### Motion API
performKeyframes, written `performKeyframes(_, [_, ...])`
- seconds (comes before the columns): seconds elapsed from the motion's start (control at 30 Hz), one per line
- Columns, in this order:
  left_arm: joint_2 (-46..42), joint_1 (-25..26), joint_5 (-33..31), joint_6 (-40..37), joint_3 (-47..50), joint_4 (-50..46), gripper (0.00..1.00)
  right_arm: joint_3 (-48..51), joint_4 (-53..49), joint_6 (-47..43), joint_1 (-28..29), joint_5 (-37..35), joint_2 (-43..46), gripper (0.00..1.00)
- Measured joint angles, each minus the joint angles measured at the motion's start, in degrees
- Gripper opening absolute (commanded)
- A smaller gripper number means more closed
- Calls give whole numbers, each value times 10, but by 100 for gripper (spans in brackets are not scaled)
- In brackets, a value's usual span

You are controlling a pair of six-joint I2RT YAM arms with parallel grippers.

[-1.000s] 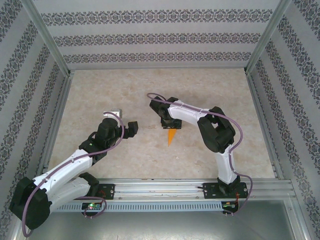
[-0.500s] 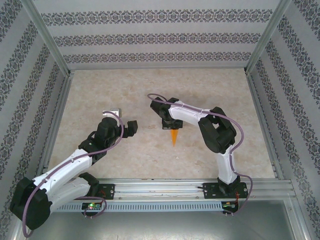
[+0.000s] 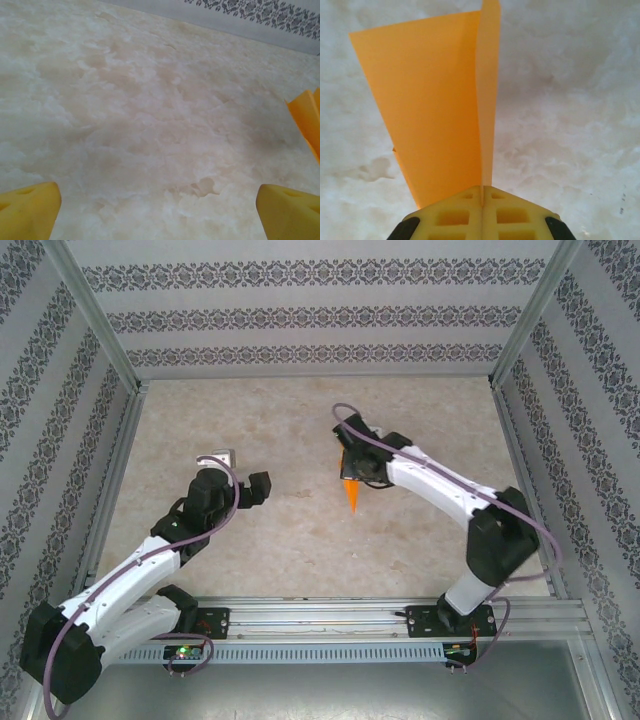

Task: Fold a paper plane with a square sheet of paper (fold left side to right side)
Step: Turn over the paper plane at the center of the table.

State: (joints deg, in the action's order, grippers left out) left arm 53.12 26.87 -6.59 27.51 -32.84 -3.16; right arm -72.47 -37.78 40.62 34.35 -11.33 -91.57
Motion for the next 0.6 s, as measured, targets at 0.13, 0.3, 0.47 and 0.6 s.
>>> performKeyframes(0.13, [0,-21,22,28,-2,-2,100,85,104,-21,-66,102,67,0])
performKeyframes(0.3, [0,-50,56,66,-2,-2,100,213,287,0,-154,282,93,0])
performKeyframes(0.47, [4,-66,81,92,-2,-1,100,263,428,38,-164,401,46,0])
performKeyframes(0.6, [19,-71,96,106,-2,0,100,268,502,42,-146,435,-5,0])
